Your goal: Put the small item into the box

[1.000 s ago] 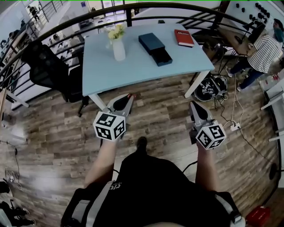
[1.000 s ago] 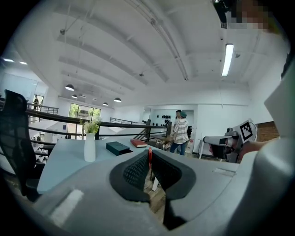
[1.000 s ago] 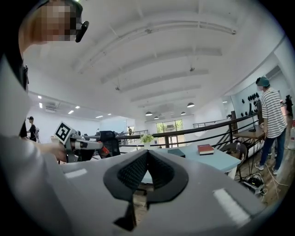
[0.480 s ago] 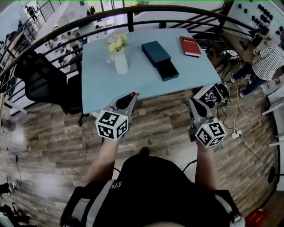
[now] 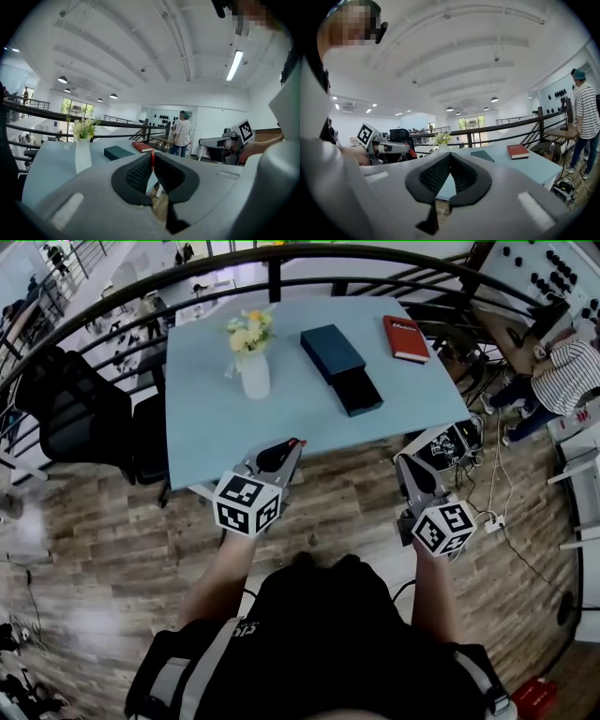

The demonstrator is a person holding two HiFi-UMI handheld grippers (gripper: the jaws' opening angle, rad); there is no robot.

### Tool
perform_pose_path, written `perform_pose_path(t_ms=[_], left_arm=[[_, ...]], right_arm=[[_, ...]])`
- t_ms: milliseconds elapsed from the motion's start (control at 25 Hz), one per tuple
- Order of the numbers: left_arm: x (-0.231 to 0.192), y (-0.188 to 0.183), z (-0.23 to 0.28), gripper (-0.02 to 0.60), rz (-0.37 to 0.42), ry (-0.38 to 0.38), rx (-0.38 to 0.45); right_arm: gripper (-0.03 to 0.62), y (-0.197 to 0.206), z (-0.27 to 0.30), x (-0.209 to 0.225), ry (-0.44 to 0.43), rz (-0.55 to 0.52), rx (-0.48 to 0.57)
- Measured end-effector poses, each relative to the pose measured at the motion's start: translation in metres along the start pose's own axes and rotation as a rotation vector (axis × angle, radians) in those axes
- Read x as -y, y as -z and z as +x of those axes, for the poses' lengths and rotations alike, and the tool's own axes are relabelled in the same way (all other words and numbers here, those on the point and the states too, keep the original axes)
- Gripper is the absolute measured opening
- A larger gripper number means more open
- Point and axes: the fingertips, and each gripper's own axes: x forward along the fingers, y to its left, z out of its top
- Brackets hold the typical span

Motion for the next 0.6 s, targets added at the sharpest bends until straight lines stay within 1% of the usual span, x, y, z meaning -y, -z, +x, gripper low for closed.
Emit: perform_pose_path(t_ms=[240, 440, 600], left_arm=[[-0.016, 0.003, 0.022, 0.02, -0.013, -0.035, -0.02], [-0.026, -0.006, 0.058, 0.02, -0.008, -0.084, -0.028], [-0.027, -0.009, 0.1, 0.02, -0.024, -0.135, -0.03]], right_arm=[[0.002, 0.006, 0.023, 0.022, -0.031, 0.022, -0.012], [0.002, 0.003, 0.053, 0.058, -0.086, 0.04, -0.017], [0.002, 0.002, 0.074, 0.095, -0.144, 0.01, -0.042]])
